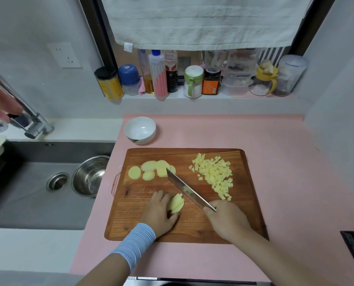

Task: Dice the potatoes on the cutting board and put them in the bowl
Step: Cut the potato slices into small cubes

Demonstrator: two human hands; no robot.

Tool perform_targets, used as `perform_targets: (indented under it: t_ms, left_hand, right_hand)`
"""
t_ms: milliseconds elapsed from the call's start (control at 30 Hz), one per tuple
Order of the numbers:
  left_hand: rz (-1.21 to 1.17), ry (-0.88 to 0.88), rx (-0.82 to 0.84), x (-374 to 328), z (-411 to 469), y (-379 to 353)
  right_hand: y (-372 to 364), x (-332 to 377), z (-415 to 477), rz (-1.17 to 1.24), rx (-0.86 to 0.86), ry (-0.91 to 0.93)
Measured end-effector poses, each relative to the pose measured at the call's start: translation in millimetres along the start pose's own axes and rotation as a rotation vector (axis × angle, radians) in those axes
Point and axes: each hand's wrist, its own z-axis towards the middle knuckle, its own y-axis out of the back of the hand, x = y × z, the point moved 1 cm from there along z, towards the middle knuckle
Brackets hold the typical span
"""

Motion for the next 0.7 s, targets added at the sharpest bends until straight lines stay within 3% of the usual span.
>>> perform_targets:
  t_ms: [233, 467, 700]
  left_hand:
    - [-0.065, 0.04, -0.11, 1.1, -16.2, -11.3]
    - [0.045, -0.313, -0.189, -4.6, -12.5, -6.7]
    - [-0.135, -0.311, -0.13, -0.7, -18.1, -0.7]
  right_hand:
    - [-2.3, 13.5, -2.0, -0.076, 0.046, 0.06]
    - [-8.3, 16.6, -9.1, -0.11, 0.025, 0.077]
    - [-12.0, 18.0, -13.4, -0.128, 0.019, 0.068]
